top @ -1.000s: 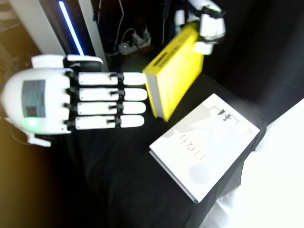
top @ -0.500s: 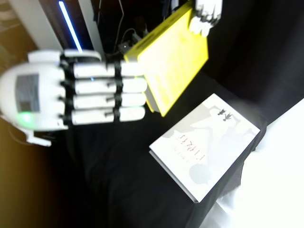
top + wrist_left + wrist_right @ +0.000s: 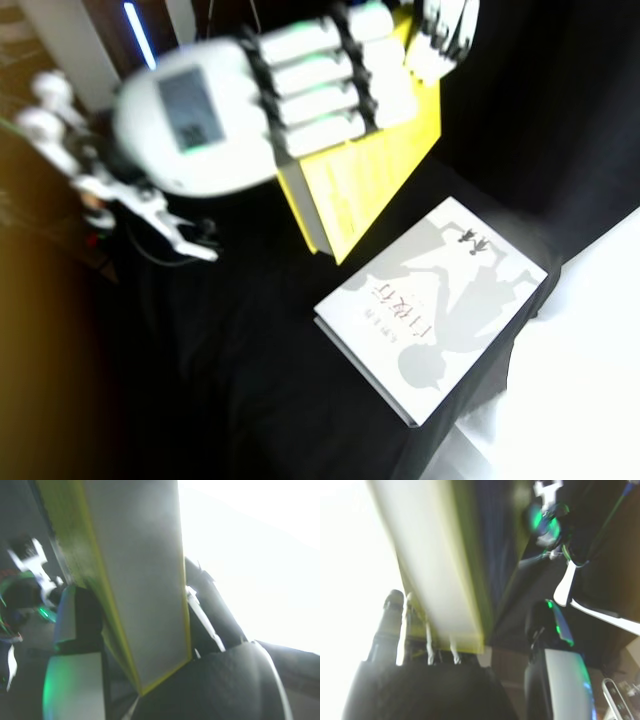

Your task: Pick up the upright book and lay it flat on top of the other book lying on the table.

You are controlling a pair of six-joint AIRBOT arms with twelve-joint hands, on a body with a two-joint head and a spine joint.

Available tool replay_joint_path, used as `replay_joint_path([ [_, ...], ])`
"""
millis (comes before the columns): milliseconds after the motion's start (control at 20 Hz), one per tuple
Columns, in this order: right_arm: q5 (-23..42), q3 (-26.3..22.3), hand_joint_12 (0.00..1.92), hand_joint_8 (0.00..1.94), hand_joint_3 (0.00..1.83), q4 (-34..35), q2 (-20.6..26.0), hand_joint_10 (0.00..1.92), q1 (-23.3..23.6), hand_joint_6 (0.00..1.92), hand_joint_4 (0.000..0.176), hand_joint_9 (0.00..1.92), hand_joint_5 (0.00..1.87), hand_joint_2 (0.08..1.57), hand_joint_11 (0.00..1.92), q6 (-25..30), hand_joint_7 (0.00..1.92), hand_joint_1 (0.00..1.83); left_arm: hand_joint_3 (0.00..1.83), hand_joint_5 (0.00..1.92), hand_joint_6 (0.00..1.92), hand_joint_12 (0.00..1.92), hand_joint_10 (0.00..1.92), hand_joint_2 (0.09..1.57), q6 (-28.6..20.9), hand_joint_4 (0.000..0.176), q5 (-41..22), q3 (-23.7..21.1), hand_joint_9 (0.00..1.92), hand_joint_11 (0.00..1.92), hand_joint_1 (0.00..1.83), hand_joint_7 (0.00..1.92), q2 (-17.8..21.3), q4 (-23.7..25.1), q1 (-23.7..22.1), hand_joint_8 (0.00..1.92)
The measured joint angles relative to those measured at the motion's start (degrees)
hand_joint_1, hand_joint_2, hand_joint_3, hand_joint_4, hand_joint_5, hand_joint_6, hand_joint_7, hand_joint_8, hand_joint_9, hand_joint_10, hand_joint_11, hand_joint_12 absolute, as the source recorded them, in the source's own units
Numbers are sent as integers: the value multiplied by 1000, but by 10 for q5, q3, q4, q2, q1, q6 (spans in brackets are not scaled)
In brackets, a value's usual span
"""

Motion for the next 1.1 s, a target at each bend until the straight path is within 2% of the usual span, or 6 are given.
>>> replay_joint_path([
  [150, -16, 6, 6, 0, 0, 1, -4, 0, 0, 0, 0, 0, 0, 1088, 12, 1, 0, 672, 0, 919, 867, 1351, 962, 1103, 9, 0, -26, -7, 1293, 1188, 1271, 1113, 0, 8, 0, 1024],
  [300, -18, 13, 1609, 877, 4, 10, -11, 768, 0, 330, 0, 762, 628, 1116, 314, 2, 862, 1249, 5, 863, 957, 1269, 865, 1120, 14, 0, -54, -12, 1249, 1081, 1265, 1085, 0, 22, 0, 1049],
  [700, -18, 16, 1771, 1252, 0, 5, -13, 1383, 1, 1104, 0, 1080, 794, 1172, 951, -1, 975, 1241, 3, 394, 571, 1567, 1181, 1193, -11, 0, -52, -14, 428, 196, 1103, 469, 0, 35, 0, 919],
  [750, -23, 17, 1658, 1152, 0, 4, -13, 1197, 1, 1114, 0, 1116, 781, 1161, 963, 2, 1026, 1250, 0, 83, 257, 1198, 482, 1167, -10, 140, -57, -14, 85, 38, 772, 93, 0, 41, 0, 299],
  [800, -31, 17, 1646, 1140, 0, 1, -12, 1133, 1, 1153, 0, 1128, 755, 1165, 970, 2, 1027, 1248, 3, 16, 51, 239, 96, 1131, -10, 169, -68, -15, 16, 7, 620, 18, 0, 43, 0, 59],
  [1100, -39, 17, 1921, 1820, 0, 14, 5, 1918, 0, 1247, 0, 1390, 812, 1204, 1488, -16, 1225, 1123, 0, 0, 0, 0, 0, 1027, -10, 176, -74, -22, 0, 0, 362, 0, 10, 20, 34, 0],
])
